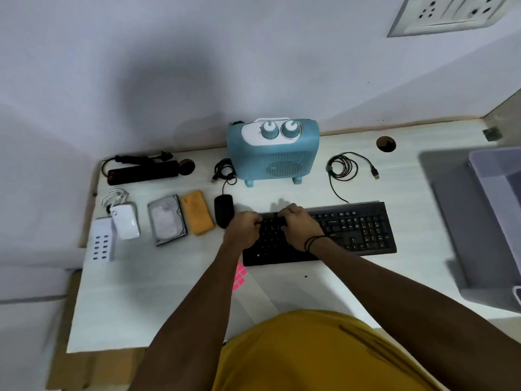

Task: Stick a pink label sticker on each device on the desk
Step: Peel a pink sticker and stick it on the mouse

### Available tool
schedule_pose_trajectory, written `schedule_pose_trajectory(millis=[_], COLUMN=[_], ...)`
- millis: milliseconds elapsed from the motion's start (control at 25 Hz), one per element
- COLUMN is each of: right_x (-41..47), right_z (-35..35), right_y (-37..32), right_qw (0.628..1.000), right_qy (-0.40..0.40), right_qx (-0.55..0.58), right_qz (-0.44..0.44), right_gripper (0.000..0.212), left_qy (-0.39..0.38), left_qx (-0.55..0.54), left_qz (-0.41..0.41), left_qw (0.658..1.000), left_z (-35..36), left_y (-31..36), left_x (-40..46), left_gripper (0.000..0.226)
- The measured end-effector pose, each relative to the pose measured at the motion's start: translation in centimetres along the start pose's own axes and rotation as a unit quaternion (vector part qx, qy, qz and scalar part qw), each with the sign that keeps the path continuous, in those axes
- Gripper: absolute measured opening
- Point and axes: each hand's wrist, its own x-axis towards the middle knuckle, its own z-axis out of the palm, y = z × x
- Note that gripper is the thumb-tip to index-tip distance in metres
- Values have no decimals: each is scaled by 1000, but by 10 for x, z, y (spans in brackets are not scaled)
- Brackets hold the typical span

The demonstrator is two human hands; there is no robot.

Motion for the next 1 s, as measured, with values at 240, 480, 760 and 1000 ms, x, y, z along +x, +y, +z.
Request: schedule_pose_trajectory(millis=[240,480,760,1000], right_x=[-36,-72,-72,-74], right_z=[63,113,124,120], right_y=[-59,-81,-106,-103], right_qw=[985,964,930,935], right_qy=[-137,-197,-168,-177], right_qx=[86,77,154,161], right_qz=[55,159,289,262], right_gripper=[24,54,49,30], left_qy=[19,-105,-128,-144], left_qx=[-36,120,110,54], left_qz=[-106,-84,-105,-107], left_qw=[994,984,980,982], left_z=[31,74,80,77], left_y=[-52,-76,-74,-79], left_x=[-108,-184,-190,-196], left_gripper=[27,53,69,65])
